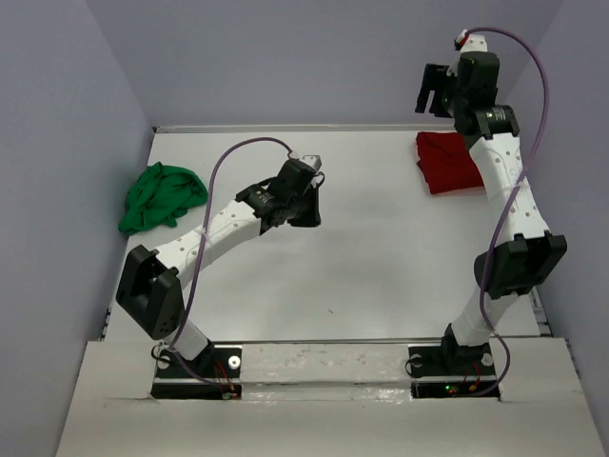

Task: Fold and stack the t-shirts
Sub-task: Neatly place the folded tshirt to the corner

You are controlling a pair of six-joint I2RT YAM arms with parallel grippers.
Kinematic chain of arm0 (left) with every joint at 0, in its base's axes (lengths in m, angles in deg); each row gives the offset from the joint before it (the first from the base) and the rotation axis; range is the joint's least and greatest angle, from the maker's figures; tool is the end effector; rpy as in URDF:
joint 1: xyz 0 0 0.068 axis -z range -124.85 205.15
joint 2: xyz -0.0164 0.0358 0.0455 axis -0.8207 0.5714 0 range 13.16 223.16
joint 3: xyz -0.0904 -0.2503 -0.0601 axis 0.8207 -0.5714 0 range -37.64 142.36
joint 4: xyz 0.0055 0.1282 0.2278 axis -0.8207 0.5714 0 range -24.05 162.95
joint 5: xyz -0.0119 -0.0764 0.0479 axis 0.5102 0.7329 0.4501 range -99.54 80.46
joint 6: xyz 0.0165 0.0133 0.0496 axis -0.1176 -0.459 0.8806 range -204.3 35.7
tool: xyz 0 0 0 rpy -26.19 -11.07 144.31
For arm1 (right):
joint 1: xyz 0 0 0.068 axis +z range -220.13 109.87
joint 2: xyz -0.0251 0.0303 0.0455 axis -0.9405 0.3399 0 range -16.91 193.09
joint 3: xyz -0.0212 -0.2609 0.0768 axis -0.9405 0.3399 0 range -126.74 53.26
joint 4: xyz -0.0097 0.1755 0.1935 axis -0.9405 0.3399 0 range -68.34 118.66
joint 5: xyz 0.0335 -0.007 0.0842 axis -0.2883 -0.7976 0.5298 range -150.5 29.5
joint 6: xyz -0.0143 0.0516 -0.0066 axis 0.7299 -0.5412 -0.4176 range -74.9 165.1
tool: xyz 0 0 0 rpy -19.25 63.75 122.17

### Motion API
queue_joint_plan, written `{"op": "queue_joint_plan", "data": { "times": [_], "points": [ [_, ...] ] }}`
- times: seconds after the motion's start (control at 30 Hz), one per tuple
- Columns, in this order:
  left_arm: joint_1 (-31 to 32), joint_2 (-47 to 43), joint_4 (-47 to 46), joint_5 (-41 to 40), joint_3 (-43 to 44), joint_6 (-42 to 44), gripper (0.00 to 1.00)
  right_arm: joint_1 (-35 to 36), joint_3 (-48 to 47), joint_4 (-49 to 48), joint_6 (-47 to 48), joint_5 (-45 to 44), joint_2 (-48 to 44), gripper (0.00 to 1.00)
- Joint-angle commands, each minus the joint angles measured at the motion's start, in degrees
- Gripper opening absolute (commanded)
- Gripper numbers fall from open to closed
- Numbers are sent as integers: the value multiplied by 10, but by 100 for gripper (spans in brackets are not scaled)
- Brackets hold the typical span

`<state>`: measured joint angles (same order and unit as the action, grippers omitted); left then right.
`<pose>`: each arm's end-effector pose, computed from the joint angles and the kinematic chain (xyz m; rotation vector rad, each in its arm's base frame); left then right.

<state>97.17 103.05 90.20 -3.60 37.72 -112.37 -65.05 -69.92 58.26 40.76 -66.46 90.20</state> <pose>0.2628 -0.2418 0.3055 0.3447 2.3347 -0.7497 0.4175 0.0335 0.4529 0.0570 1.9263 0.0097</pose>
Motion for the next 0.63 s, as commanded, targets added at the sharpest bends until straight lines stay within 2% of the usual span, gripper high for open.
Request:
{"op": "queue_joint_plan", "data": {
  "times": [0.0, 0.1, 0.13, 0.23, 0.3, 0.47, 0.6],
  "points": [
    [6, -53, -3, -140, 2, 6, 19, 44, 169, 10, -57, 15, -61, 81],
    [8, -82, -3, -195, -8, 5, 19, 74, 271, -26, -60, 2, -142, 83],
    [8, -97, -3, -215, -15, 5, 20, 79, 332, -33, -65, -3, -181, 83],
    [9, -117, -3, -237, -25, 8, 20, 85, 395, -40, -80, 7, -231, 84],
    [9, -136, 0, -256, -34, 9, 21, 102, 471, -59, -83, 20, -279, 84],
    [10, -153, 17, -296, -56, 7, 24, 131, 558, -89, -102, 53, -370, 90],
    [10, -197, -12, -317, -115, 3, 28, 150, 588, -84, -107, 42, -431, 95]
  ]
}}
